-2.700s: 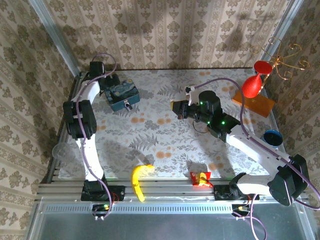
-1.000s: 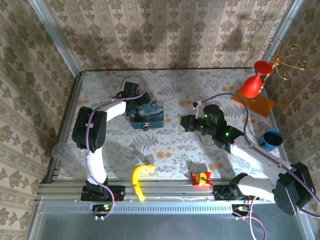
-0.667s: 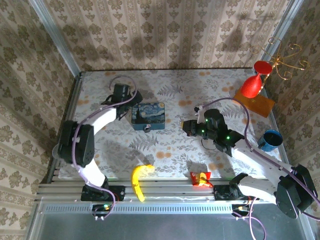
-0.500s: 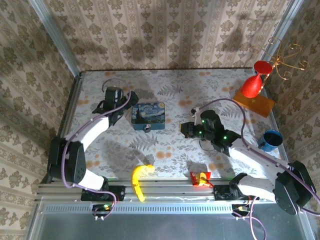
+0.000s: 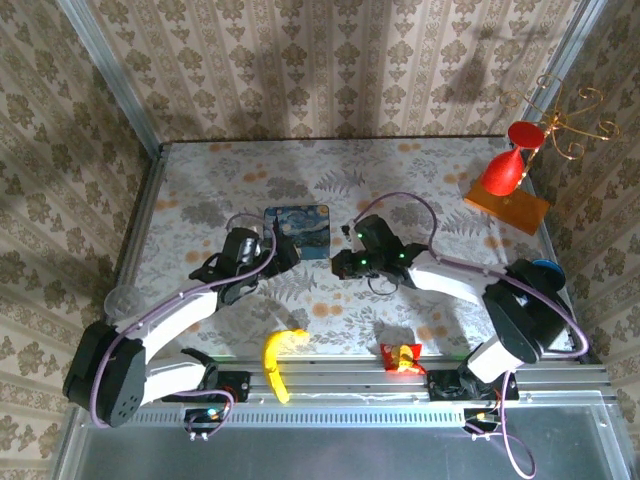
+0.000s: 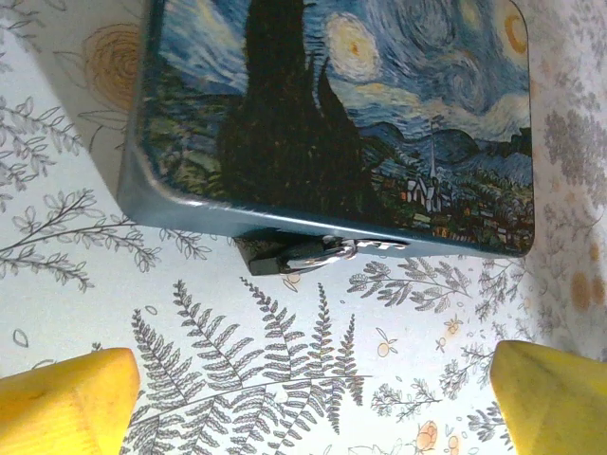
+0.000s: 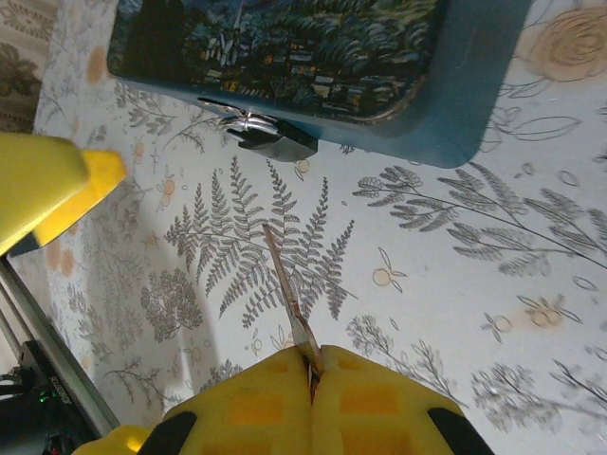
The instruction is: Unlock the padlock with the key
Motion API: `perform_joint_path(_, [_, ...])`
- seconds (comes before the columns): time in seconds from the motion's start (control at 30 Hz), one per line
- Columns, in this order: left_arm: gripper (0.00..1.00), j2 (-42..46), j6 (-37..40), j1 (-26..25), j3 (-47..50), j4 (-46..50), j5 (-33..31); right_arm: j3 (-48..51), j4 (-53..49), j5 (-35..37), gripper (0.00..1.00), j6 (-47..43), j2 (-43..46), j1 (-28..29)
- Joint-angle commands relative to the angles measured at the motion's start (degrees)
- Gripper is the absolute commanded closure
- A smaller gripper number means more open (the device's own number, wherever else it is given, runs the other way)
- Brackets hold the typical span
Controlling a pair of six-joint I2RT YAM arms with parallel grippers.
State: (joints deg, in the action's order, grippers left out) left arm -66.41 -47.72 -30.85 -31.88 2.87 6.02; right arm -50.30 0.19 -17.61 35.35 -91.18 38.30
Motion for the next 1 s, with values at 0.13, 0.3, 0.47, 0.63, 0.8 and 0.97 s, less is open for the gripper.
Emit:
perform_joint_path(0.13, [0.14, -1.93, -1.24, -0.70, 1.74, -6.52, 1.88, -8.25, -0.53, -1.96, 1.00, 0.86, -8.13, 0.21])
perform_joint_path(0.3, [0.14, -5.18, 0.92, -0.87, 1.08, -7.00, 0.35, -11.71, -2.47, -0.50, 1.00, 1.52, -11.64, -0.89])
perform_joint_path(0.47, [0.21, -9.45, 3.54, -1.96, -2.11, -5.41, -2.49, -12.57, -0.96, -0.99, 1.00, 3.29, -13.57, -3.48])
perform_joint_path(0.63, [0.33, -13.98, 5.28, -3.97, -5.35, -5.51, -5.17, -13.74, 0.85, -3.16, 1.00, 3.50, -15.54, -4.88])
perform_joint_path(0.8, [0.34, -19.36, 6.61, -5.63, -8.46, -6.38, -8.08, -15.42, 1.46, -4.54, 1.00, 3.41, -16.97, -5.43])
perform_joint_path(0.97, [0.33, -23.24, 6.18, -8.56, -11.47, -4.76, -16.94, -14.48, 1.72, -4.22, 1.00, 3.32, -15.27, -5.61])
